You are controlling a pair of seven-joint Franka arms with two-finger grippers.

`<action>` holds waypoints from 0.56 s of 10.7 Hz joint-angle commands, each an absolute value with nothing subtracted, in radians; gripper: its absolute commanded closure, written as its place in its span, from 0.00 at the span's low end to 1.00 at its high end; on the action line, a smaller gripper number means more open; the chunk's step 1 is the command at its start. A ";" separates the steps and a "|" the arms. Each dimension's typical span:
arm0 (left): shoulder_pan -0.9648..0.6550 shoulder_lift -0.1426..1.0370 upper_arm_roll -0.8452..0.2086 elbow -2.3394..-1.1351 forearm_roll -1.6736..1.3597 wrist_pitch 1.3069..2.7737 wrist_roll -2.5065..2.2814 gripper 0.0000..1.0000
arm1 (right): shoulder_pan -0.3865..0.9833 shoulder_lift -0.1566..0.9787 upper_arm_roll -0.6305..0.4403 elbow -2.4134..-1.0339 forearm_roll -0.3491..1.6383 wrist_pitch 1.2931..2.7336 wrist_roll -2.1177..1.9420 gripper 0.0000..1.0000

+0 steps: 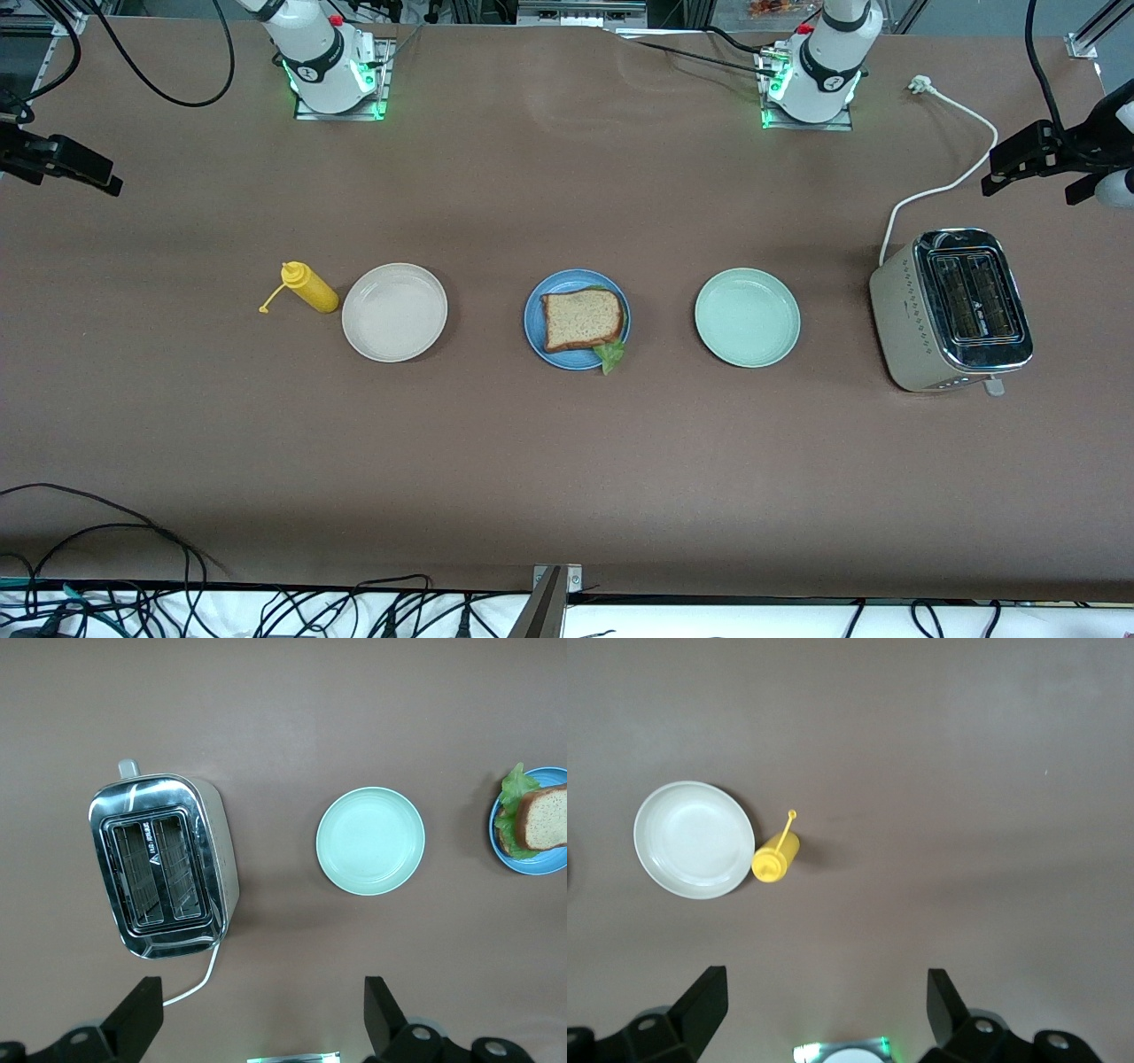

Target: Make sandwich in blue plate with both arms

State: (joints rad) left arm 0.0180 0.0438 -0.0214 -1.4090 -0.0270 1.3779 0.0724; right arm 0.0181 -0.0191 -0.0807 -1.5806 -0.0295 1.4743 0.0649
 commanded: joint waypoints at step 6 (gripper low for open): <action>-0.008 -0.008 -0.014 -1.462 -0.006 1.385 0.092 0.00 | 0.018 -0.015 -0.095 -1.562 0.000 1.502 0.015 0.00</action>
